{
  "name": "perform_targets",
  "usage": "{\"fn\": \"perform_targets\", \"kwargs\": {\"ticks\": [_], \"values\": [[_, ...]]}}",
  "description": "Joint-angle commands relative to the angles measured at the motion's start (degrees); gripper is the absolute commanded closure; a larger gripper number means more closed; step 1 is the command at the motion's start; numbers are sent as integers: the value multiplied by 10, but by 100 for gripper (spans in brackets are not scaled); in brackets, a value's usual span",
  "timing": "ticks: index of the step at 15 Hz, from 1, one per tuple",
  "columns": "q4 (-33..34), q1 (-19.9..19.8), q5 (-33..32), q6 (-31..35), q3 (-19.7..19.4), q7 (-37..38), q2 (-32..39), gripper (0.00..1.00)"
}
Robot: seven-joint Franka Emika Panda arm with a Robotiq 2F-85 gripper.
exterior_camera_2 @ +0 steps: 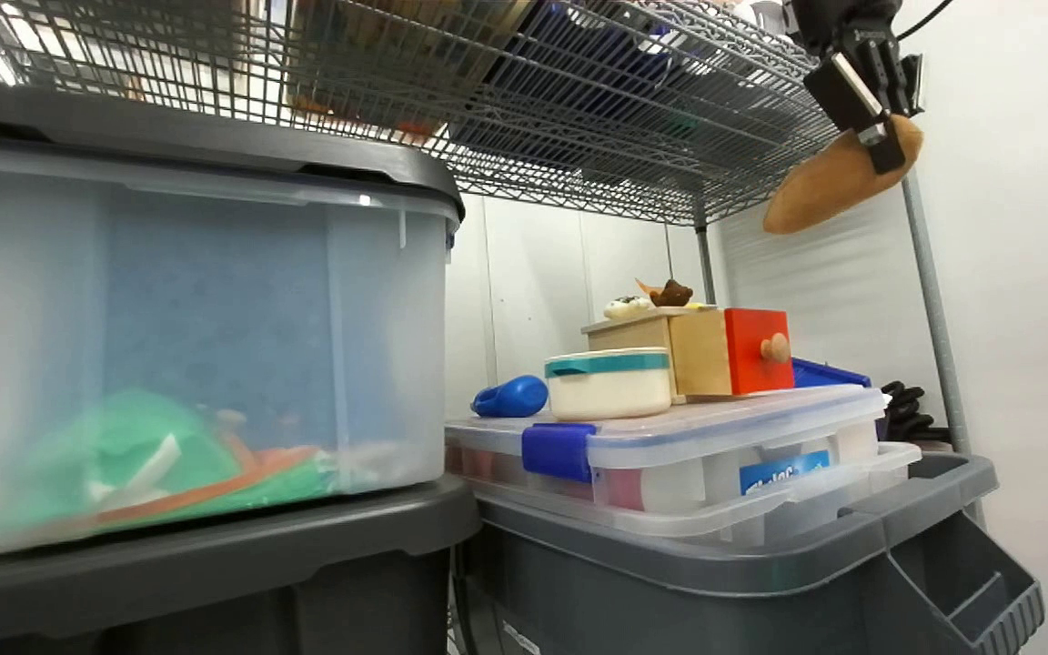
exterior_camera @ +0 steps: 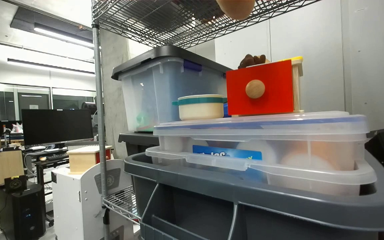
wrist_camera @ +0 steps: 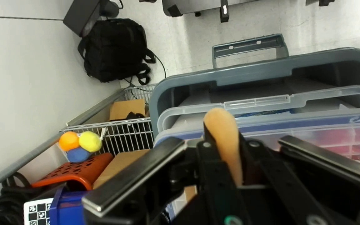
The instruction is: Put the brown plush, the teddy toy and the white toy in the drawer, and the scissors in the white container
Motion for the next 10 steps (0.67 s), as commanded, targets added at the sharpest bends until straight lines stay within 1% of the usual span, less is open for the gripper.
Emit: {"fn": "perform_targets", "kwargs": {"ticks": [1, 10], "values": [[12, 1, -9, -26, -6, -17, 16, 97], [39, 1, -16, -87, -7, -39, 62, 97]]}}
